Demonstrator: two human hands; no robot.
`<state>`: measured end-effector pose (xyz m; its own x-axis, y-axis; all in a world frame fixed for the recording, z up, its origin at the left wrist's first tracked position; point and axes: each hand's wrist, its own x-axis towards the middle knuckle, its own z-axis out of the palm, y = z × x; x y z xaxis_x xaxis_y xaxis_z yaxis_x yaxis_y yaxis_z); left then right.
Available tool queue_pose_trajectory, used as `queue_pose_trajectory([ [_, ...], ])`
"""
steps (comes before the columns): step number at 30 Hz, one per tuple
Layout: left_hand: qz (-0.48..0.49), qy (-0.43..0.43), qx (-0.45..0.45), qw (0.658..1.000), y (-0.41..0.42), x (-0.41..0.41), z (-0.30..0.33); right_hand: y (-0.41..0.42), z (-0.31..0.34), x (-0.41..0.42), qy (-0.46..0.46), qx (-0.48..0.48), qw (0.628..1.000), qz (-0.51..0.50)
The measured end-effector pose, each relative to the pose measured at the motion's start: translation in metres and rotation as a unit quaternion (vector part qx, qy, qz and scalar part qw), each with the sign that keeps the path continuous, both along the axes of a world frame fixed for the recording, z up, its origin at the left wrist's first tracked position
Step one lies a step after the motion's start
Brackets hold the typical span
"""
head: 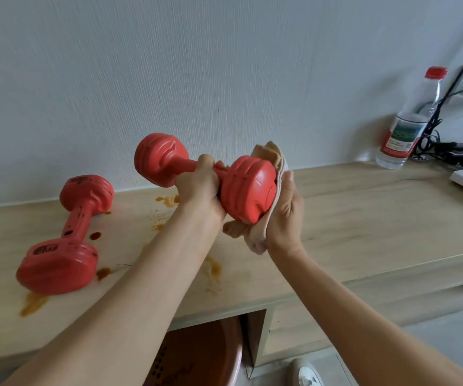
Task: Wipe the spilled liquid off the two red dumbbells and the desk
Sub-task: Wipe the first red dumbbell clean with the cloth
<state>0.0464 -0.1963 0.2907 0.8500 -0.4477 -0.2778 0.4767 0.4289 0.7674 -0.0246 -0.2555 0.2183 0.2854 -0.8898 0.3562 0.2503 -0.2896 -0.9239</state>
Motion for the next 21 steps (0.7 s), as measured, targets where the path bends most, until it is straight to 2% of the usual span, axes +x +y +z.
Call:
queue_pose_trajectory([
  [3,-0.057,-0.016,0.034,0.998,0.001,-0.006,-0.003,-0.023,-0.002,-0.014,0.107,-0.031,0.993,-0.023],
  [5,-0.096,-0.047,0.065,0.992,0.000,-0.013,-0.010,-0.046,-0.006,-0.028,0.131,-0.001,0.989,-0.068],
  [10,-0.153,-0.111,0.122,0.974,-0.025,-0.037,-0.020,-0.096,0.004,-0.061,0.087,0.040,0.991,-0.092],
  [14,-0.193,-0.147,0.154,0.958,-0.062,-0.050,-0.020,-0.118,0.016,-0.082,0.101,0.057,0.990,-0.084],
  [18,-0.236,-0.149,0.162,0.946,-0.117,-0.070,-0.016,-0.143,0.012,-0.113,0.090,0.161,0.981,-0.056],
  [21,-0.264,-0.149,0.180,0.936,-0.156,-0.084,-0.020,-0.165,0.006,-0.129,0.080,0.197,0.969,-0.122],
])
